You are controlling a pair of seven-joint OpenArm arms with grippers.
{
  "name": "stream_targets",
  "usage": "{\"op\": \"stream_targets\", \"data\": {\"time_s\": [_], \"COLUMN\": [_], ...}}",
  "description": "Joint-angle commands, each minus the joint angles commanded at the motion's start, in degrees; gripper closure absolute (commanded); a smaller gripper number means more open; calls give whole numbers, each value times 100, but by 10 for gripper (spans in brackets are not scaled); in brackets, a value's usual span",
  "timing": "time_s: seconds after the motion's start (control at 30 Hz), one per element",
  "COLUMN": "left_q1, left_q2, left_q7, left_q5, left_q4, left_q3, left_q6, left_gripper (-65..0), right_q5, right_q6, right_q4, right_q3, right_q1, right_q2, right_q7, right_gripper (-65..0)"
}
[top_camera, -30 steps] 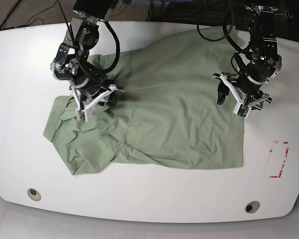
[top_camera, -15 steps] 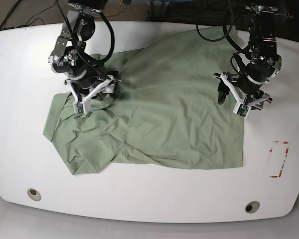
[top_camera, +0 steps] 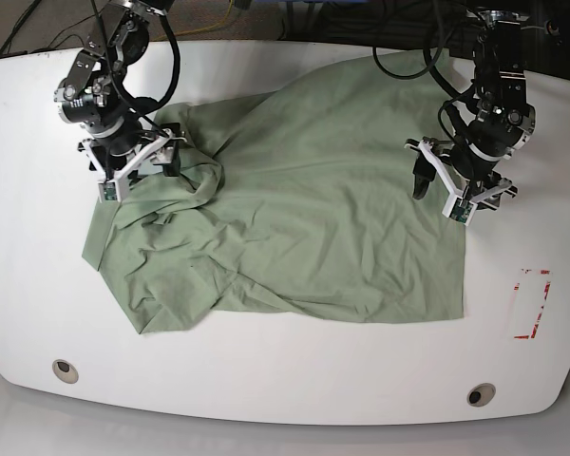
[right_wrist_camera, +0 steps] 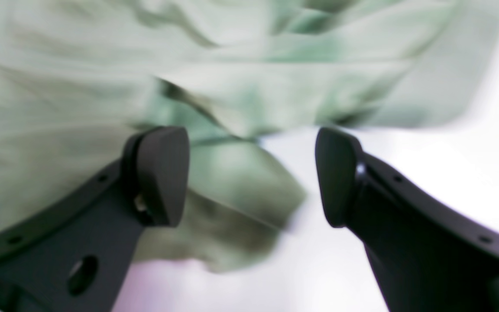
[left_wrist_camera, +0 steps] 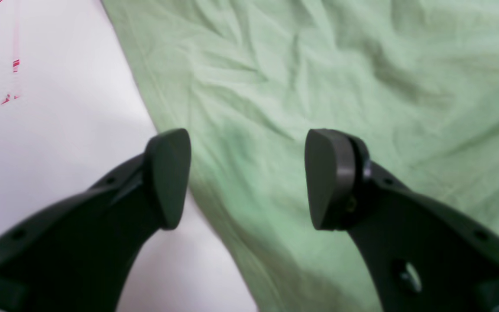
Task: Layout the t-shirt on the table in an organized manner, then fold the t-shirt properly
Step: 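Lower the right gripper onto the shirt's side and grasp the fabric, then pull the grasped fabric back and outward with the right gripper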
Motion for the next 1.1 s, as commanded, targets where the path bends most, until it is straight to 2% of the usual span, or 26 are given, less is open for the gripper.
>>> {"op": "stream_targets", "data": {"time_s": [0.13,0.33,0.53,0.87,0.97,1.07,1.1], "left_q1": [0,0,0,9,62,70,70], "left_q2": [0,0,0,0,0,0,0], "left_q7": [0,0,0,0,0,0,0], "left_q5": [0,0,0,0,0,0,0], "left_q4": [0,0,0,0,0,0,0], "left_q3": [0,0,88,114,114,114,114], "left_q6": [0,0,0,0,0,0,0], "left_gripper": [-387,-387,-387,-387,-387,-387,-387], "right_q5": [9,18,18,18,18,18,18], "right_q6": [114,114,114,114,114,114,114], "right_q4": [-352,-501,-492,-492,-492,-492,-492], "right_q3": [105,97,53,-387,-448,-457,-457], "right_q1": [18,9,-18,-26,-26,-26,-26], "right_q2": [123,132,0,-114,-114,-114,-114], "right_q7": [0,0,-9,-9,-9,-9,-9], "right_gripper": [-431,-431,-431,-428,-385,-285,-233]}}
